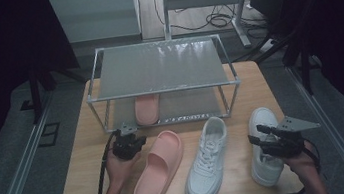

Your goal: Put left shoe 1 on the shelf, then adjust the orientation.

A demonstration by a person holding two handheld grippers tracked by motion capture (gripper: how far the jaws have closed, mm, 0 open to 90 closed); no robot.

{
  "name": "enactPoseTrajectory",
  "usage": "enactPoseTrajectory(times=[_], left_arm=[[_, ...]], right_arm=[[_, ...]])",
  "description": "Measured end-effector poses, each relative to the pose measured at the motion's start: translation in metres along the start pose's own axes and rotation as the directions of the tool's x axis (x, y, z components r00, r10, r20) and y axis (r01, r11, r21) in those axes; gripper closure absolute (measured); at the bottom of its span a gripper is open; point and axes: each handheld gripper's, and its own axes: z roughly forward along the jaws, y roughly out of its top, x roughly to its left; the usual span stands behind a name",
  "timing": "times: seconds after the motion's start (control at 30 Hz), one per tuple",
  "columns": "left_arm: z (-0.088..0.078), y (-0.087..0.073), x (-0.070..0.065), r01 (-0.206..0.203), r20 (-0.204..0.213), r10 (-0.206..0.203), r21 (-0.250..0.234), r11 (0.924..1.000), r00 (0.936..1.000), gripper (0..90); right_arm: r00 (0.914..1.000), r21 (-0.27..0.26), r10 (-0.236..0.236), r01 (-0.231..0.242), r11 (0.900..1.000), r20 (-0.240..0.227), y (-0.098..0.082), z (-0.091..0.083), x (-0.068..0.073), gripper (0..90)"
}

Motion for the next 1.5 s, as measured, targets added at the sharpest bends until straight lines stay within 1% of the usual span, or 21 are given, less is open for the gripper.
enactPoseTrajectory(times=[0.17, 0.27, 0.33, 0.37, 0.4, 0.53, 0.57, 0.63, 0.73, 0.77, 0.87, 1.0, 1.17, 1.27, 1.37, 1.43, 1.5], left_arm=[[-0.016, -0.013, -0.003, -0.016, -0.001, 0.016, -0.005, 0.9999, 0.9999, 90.0], [-0.026, -0.022, -0.004, 0.007, 0.018, -0.007, -0.023, 0.9997, 0.9998, 90.0], [-0.032, -0.026, -0.006, -0.007, 0.021, 0.007, -0.018, 0.9998, 0.9998, 90.0], [-0.036, -0.028, -0.006, -0.009, 0.023, 0.009, -0.024, 0.9997, 0.9997, 90.0], [-0.038, -0.029, -0.007, 0.002, 0.030, -0.001, -0.032, 0.9995, 0.9995, 90.0], [-0.046, -0.030, -0.008, 0.002, 0.054, 0.001, -0.042, 0.9991, 0.9986, 90.0], [-0.048, -0.030, -0.007, -0.005, 0.064, 0.008, -0.045, 0.9990, 0.9979, 90.0], [-0.050, -0.029, -0.009, -0.006, 0.082, 0.010, -0.051, 0.9987, 0.9965, 90.0], [-0.055, -0.028, -0.014, -0.011, 0.100, 0.017, -0.057, 0.9983, 0.9949, 90.0], [-0.056, -0.029, -0.016, -0.016, 0.113, 0.022, -0.059, 0.9981, 0.9934, 90.0], [-0.056, -0.030, -0.024, -0.032, 0.139, 0.039, -0.052, 0.9982, 0.9895, 90.0], [-0.054, -0.030, -0.035, -0.052, 0.161, 0.059, -0.043, 0.9977, 0.9851, 90.0], [-0.048, -0.030, -0.044, -0.067, 0.177, 0.072, -0.031, 0.9973, 0.9816, 90.0], [-0.043, -0.031, -0.046, -0.075, 0.173, 0.075, -0.011, 0.9972, 0.9820, 90.0], [-0.038, -0.033, -0.045, -0.067, 0.170, 0.065, 0.010, 0.9977, 0.9833, 90.0], [-0.035, -0.034, -0.044, -0.068, 0.169, 0.064, 0.017, 0.9976, 0.9836, 90.0], [-0.033, -0.034, -0.044, -0.068, 0.158, 0.064, 0.022, 0.9974, 0.9853, 90.0]], right_arm=[[1.0000, -0.001, 0.002, -0.002, 1.000, 0.002, 0.000, -0.001, 0.000, 46.5], [1.0000, -0.003, 0.004, -0.004, 1.000, 0.004, 0.000, -0.001, -0.001, 46.5], [1.0000, -0.003, 0.001, -0.001, 1.000, 0.004, 0.000, -0.001, -0.001, 46.5], [1.0000, -0.003, 0.000, 0.000, 1.000, 0.004, 0.001, -0.001, -0.001, 46.5], [1.0000, -0.004, 0.000, 0.000, 1.000, 0.004, 0.001, -0.001, -0.001, 46.5], [1.0000, -0.005, -0.001, 0.001, 1.000, 0.003, 0.001, -0.001, -0.001, 46.5], [1.0000, -0.005, -0.001, 0.002, 1.000, 0.002, 0.002, -0.001, -0.001, 46.5], [1.0000, -0.005, -0.003, 0.003, 1.000, 0.002, 0.002, -0.001, 0.000, 46.5], [1.0000, -0.003, -0.003, 0.003, 1.000, 0.002, 0.001, -0.001, -0.001, 46.5], [1.0000, -0.001, -0.002, 0.002, 1.000, 0.003, 0.000, -0.001, -0.001, 46.5], [1.0000, 0.002, 0.000, 0.000, 1.000, 0.006, 0.000, 0.000, -0.001, 46.5], [1.0000, 0.001, -0.005, 0.005, 1.000, 0.003, 0.001, 0.000, 0.001, 46.5], [1.0000, -0.001, -0.008, 0.008, 1.000, 0.000, 0.002, 0.000, 0.002, 46.5], [1.0000, 0.001, -0.004, 0.004, 1.000, 0.001, 0.001, 0.002, 0.001, 46.5], [1.0000, 0.002, -0.006, 0.006, 1.000, 0.001, 0.001, 0.002, 0.001, 46.5], [1.0000, 0.004, -0.009, 0.009, 1.000, 0.000, 0.001, 0.001, 0.001, 46.5], [1.0000, 0.005, -0.008, 0.008, 1.000, 0.000, 0.001, 0.001, 0.001, 46.5]])
